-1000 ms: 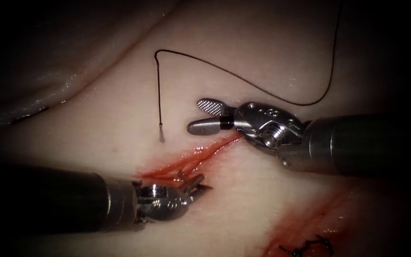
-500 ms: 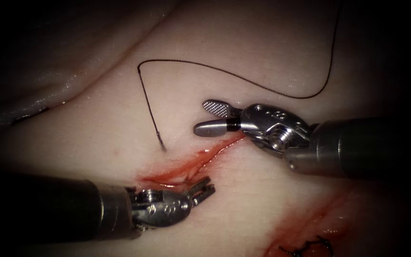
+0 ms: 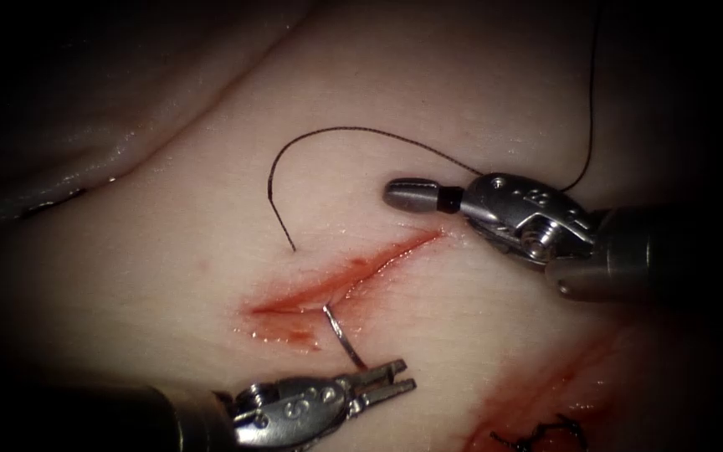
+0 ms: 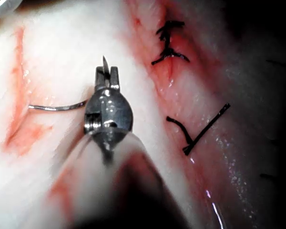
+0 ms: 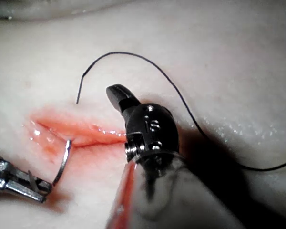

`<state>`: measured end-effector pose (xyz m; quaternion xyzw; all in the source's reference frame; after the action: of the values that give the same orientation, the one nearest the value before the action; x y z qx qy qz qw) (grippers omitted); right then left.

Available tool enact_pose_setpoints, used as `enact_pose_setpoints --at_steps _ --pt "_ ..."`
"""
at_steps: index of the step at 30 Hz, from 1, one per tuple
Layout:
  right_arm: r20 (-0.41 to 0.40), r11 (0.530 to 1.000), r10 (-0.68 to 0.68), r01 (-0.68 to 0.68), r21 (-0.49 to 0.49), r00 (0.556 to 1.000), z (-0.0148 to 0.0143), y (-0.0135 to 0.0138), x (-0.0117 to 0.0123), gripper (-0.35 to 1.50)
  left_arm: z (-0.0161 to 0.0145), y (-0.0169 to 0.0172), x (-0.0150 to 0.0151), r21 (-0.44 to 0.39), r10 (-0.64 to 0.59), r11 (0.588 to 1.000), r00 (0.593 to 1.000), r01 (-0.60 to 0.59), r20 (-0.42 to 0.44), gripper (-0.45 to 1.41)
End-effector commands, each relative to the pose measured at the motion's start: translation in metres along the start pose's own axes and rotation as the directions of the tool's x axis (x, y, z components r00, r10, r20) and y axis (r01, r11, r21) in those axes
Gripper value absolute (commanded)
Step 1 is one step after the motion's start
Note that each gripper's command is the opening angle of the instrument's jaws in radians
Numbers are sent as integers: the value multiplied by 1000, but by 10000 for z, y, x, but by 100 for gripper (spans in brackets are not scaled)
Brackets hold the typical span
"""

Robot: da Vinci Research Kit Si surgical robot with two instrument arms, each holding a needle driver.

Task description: Wound Closure

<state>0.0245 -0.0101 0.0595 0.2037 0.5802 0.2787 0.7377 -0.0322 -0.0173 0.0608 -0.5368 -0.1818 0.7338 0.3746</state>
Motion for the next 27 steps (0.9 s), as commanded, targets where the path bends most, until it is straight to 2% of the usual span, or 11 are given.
enact_pose_setpoints --at_steps 1,5,10,12,14,15,19,21,24,27 --pt "-1 1000 -13 13 6 1000 9 -1 -6 -35 4 5 -6 -15 -16 1000 1000 16 -7 -45" --pt "-3 999 -30 30 19 1000 9 -5 -6 -35 -1 17 3 -80 -61 995 998 59 -27 -45" --pt "-15 999 -23 24 27 1000 11 -10 -7 -10 -7 36 14 -138 -63 989 998 60 -23 -45" --pt "-13 1000 6 -6 28 1000 12 -11 -8 -15 -9 41 19 -141 -66 988 998 62 -21 -45" --pt "-11 999 36 -35 27 999 13 -12 -8 -18 -11 46 24 -133 -30 991 999 27 -25 -45" --pt "-8 997 65 -65 28 998 13 -13 -8 -13 -11 47 27 -124 2 992 1000 -6 -28 -45" --pt "1 983 176 -176 45 984 14 -18 -9 -11 -16 46 38 -22 184 983 983 -184 -15 -45" --pt "9 971 234 -234 53 972 14 -22 -10 12 -19 43 42 28 248 968 969 -248 10 -45" --pt "7 955 293 -293 53 956 15 -23 -9 66 -26 39 48 89 341 935 939 -344 46 -45" --pt "-16 944 326 -325 58 945 14 -21 -6 91 -34 35 53 129 400 904 913 -408 83 -45"
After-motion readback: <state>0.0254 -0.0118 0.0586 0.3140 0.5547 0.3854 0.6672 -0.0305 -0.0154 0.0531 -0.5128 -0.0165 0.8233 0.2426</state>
